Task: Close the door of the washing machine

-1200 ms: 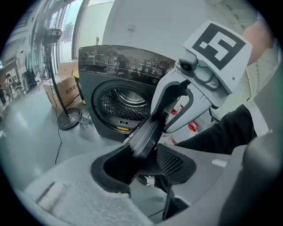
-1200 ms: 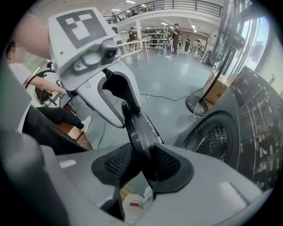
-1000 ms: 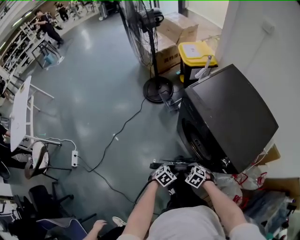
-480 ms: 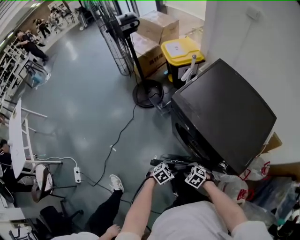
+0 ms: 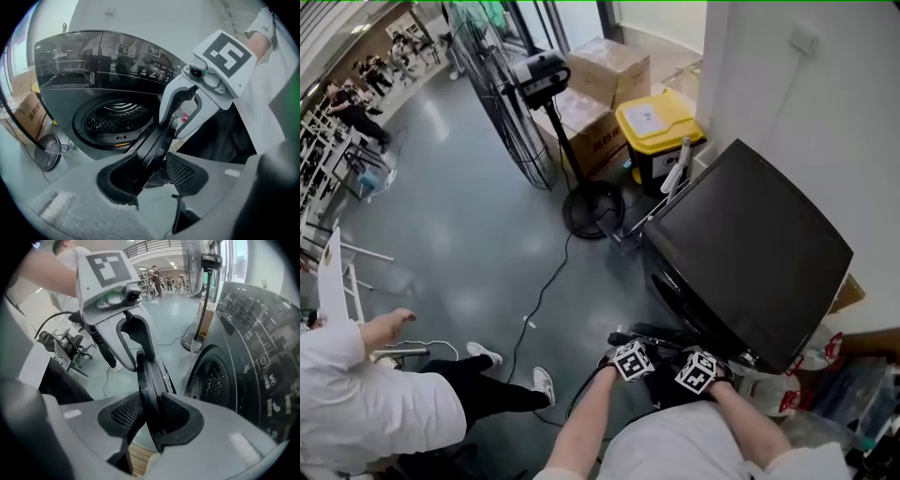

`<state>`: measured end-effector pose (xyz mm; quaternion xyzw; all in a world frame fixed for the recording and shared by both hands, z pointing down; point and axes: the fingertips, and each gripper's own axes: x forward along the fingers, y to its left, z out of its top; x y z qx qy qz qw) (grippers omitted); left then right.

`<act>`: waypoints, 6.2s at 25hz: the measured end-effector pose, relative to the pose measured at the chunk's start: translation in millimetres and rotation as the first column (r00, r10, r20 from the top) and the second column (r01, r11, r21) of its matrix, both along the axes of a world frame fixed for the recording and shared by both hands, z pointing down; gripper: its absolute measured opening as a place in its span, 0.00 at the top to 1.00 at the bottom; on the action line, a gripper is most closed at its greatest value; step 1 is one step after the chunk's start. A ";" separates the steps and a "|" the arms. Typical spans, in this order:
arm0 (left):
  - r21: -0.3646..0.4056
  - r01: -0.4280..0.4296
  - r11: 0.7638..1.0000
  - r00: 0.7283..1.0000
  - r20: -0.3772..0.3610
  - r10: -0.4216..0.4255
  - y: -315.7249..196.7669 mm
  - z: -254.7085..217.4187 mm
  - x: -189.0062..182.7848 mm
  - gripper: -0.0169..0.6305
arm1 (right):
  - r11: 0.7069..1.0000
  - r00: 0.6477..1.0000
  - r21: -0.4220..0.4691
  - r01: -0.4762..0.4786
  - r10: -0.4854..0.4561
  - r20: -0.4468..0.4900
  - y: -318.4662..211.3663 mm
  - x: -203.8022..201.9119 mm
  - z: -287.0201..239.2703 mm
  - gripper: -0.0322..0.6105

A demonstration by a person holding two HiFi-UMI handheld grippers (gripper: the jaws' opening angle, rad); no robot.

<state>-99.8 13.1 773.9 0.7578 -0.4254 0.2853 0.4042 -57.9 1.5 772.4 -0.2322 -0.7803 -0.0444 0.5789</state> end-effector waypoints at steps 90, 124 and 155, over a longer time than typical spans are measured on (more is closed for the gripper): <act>0.062 0.183 0.981 0.982 0.029 -0.185 -106.9 10.0 -113.0 0.97 | -0.129 -0.150 -0.239 -0.963 0.986 0.074 -114.4 -27.8 0.5 0.95; 0.093 0.272 0.958 0.962 -0.045 -0.269 -140.9 7.1 -115.2 0.96 | -0.225 -0.254 -0.176 -0.958 0.953 0.167 -137.5 -28.2 -4.4 0.95; 0.180 0.206 0.962 0.979 -0.037 -0.202 -130.5 -33.3 -114.5 0.97 | -0.227 -0.291 -0.229 -0.946 0.908 0.302 -122.6 -37.7 -51.6 0.95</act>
